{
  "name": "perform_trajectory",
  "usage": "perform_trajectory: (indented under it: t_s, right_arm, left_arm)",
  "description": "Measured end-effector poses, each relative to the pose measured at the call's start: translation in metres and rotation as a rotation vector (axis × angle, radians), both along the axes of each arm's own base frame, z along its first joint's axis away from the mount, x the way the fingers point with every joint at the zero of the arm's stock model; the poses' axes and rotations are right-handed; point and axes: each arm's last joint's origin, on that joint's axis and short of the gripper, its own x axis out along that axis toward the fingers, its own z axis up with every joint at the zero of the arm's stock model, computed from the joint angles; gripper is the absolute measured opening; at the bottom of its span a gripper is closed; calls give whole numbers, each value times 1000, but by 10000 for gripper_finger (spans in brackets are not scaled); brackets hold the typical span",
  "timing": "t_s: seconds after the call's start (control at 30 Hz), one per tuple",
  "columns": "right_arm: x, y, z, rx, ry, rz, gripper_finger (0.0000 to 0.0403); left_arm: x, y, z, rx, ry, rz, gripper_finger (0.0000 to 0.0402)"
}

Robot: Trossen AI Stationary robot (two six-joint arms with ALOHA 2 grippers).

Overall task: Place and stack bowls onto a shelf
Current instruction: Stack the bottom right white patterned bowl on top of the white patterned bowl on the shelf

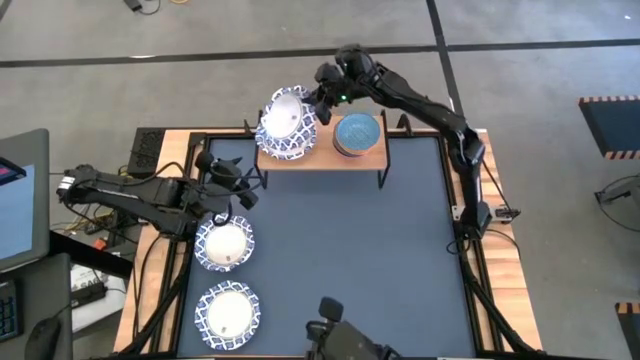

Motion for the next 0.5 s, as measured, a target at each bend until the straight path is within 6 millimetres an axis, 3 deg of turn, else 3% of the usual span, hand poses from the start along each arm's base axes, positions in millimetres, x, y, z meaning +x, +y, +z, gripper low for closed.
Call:
perform_trajectory:
  t_s: [0.23,0.5]
  right_arm:
    - [-3,-12,-10,136,35,3,60]
    - [-7,-19,-4,183,-36,35,182]
  left_arm:
    - [0,1,0,-3,-2,8,174]
    - [1,2,1,-5,-16,9,174]
